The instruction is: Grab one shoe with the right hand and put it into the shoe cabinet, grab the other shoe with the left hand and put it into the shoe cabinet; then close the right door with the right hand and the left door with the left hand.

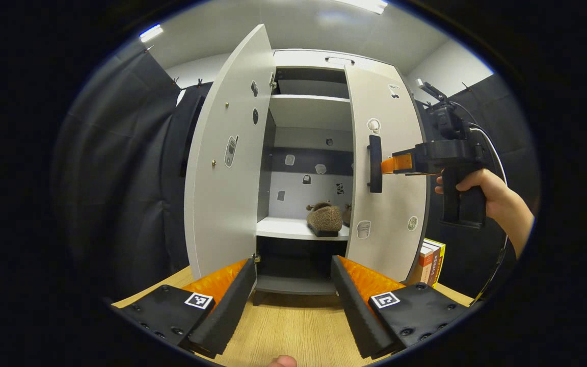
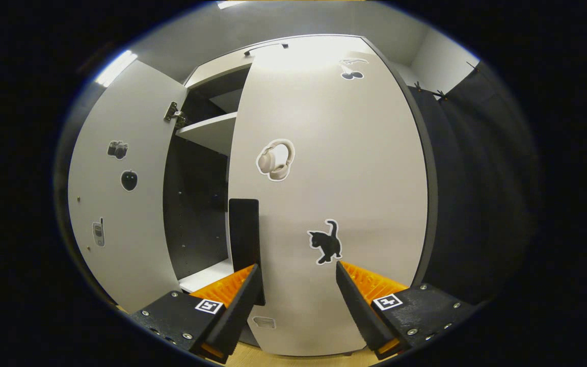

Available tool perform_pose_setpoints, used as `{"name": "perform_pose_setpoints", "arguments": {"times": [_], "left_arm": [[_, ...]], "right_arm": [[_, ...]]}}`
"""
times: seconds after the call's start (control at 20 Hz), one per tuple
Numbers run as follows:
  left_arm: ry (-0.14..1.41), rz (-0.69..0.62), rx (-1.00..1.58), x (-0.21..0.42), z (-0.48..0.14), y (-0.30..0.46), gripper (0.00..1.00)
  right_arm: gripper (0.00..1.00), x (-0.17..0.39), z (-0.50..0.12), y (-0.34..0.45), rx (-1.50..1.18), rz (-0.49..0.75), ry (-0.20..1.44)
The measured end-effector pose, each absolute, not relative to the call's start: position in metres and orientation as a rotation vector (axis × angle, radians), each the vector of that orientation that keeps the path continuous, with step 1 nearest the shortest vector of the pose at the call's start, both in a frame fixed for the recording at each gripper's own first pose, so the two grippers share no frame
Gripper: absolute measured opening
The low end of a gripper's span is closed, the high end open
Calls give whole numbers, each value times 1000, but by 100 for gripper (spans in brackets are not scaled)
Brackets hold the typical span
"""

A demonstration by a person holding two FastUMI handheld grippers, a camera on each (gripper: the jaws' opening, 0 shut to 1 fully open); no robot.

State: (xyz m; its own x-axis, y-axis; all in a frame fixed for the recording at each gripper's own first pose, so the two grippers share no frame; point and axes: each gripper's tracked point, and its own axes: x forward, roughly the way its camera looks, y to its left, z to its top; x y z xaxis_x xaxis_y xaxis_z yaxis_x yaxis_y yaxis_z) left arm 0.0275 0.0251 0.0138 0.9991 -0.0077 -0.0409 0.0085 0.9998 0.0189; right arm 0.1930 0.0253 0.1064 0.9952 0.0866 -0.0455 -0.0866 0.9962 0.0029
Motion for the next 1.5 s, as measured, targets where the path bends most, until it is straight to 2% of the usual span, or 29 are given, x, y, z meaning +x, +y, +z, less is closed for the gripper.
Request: {"name": "perform_pose_setpoints", "arguments": {"times": [0.05,0.1,0.3,0.35,0.4,0.45,0.5,0.6,0.65,0.85,0.95,1.0,1.1,1.25,1.5], "left_arm": [[42,-7,19,28,14,27,94],[44,-3,17,26,14,28,97],[29,32,5,20,24,44,96],[24,48,3,18,28,50,94],[20,67,2,16,32,59,96],[7,97,6,14,39,72,94],[-5,133,9,10,48,88,97],[-16,199,12,5,65,118,94],[-30,242,18,2,77,137,97],[-132,362,24,10,145,201,96],[-153,370,4,25,172,222,94],[-168,370,6,33,185,232,99],[-171,330,28,59,197,238,94],[-137,291,71,85,192,238,99],[-147,281,89,91,194,234,96]], "right_arm": [[91,196,104,31,7,100,49],[91,197,103,36,12,113,53],[91,198,102,41,-9,113,42],[92,198,101,41,-4,108,42],[92,197,103,38,-2,99,37],[92,194,105,35,-5,89,30],[92,190,109,31,-9,81,20],[92,177,115,23,-4,70,6],[92,169,119,19,-1,67,1],[92,144,128,-3,-17,40,-16],[92,133,128,-14,-36,22,-12],[92,129,128,-18,-38,16,-11],[92,123,129,-29,-30,-3,-12],[92,116,131,-41,-15,-27,-10],[92,110,134,-63,-2,-66,-15]]}}
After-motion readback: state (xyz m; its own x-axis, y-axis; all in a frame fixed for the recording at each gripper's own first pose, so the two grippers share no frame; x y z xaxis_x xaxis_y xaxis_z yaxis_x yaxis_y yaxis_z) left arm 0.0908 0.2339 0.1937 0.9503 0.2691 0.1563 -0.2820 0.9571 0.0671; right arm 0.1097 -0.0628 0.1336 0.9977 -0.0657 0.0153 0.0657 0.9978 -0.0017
